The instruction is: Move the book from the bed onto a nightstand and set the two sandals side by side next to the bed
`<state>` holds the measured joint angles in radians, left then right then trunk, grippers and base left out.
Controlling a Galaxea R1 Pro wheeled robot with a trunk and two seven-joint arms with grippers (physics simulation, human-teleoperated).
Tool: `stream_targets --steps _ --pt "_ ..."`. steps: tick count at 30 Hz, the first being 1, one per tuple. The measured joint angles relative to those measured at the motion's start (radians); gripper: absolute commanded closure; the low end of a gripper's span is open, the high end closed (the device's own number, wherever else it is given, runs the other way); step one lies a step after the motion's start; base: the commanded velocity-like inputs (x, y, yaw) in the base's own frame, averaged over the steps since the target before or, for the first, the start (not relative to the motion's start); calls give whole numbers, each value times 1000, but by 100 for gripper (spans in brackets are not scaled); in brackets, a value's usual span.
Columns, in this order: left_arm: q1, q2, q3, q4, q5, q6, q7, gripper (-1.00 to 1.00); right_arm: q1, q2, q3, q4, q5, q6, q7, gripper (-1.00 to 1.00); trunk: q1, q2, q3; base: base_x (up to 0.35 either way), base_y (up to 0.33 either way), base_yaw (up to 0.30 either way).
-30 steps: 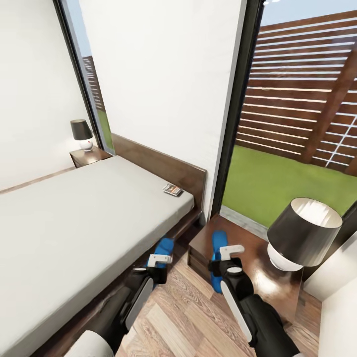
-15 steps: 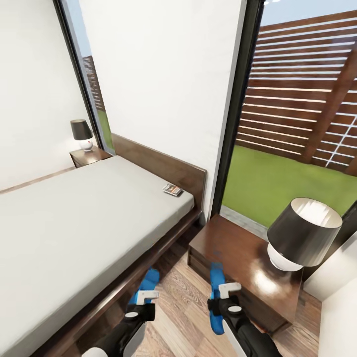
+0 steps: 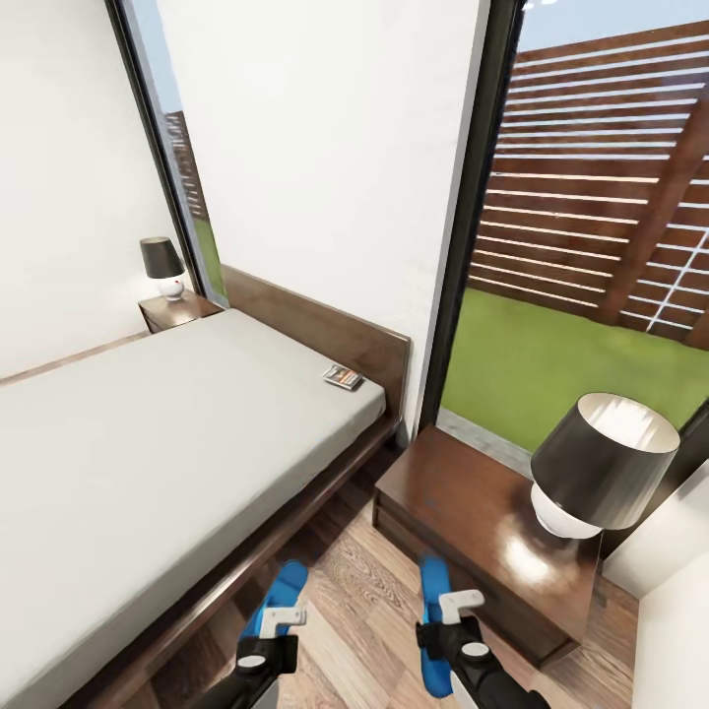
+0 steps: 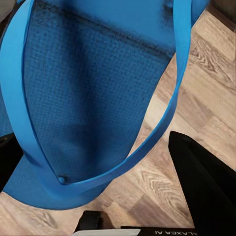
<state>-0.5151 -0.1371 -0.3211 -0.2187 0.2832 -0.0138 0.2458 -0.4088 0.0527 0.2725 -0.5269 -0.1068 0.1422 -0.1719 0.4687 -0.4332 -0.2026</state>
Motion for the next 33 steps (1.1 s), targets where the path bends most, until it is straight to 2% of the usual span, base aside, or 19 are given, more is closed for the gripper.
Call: stream_targets --steps 4,6,10,11,12,15,16,20,33 --pt "9 3 -1 0 -2 -100 -2 100 0 2 2 -31 2 -51 4 100 0 0 0 0 0 0" --pt "18 3 -1 -2 -4 -151 -2 100 0 1 6 -118 5 -63 2 100 0 0 0 0 0 0" --pt "44 3 -4 -12 -8 -213 -2 100 4 -1 6 -176 3 -73 1 100 0 0 0 0 0 0" --pt "53 4 -12 -14 -8 -242 -2 100 6 -1 4 -194 3 -77 0 100 0 0 0 0 0 0" --pt "77 5 -47 -15 -8 -288 -1 100 15 -2 2 -244 5 -80 -1 100 0 0 0 0 0 0" --pt "100 6 -77 -16 -9 -337 1 100 31 -12 0 -262 2 -89 -1 100 0 0 0 0 0 0" --pt "125 7 -101 -16 -9 -386 0 100 45 -24 0 -265 2 -119 -2 100 0 0 0 0 0 0" --pt "130 7 -103 -17 -9 -397 1 100 47 -26 0 -265 1 -126 -2 100 0 0 0 0 0 100" --pt "130 5 -106 -17 -9 -397 1 100 47 -26 0 -265 1 -127 -2 100 0 0 0 -49 0 263"
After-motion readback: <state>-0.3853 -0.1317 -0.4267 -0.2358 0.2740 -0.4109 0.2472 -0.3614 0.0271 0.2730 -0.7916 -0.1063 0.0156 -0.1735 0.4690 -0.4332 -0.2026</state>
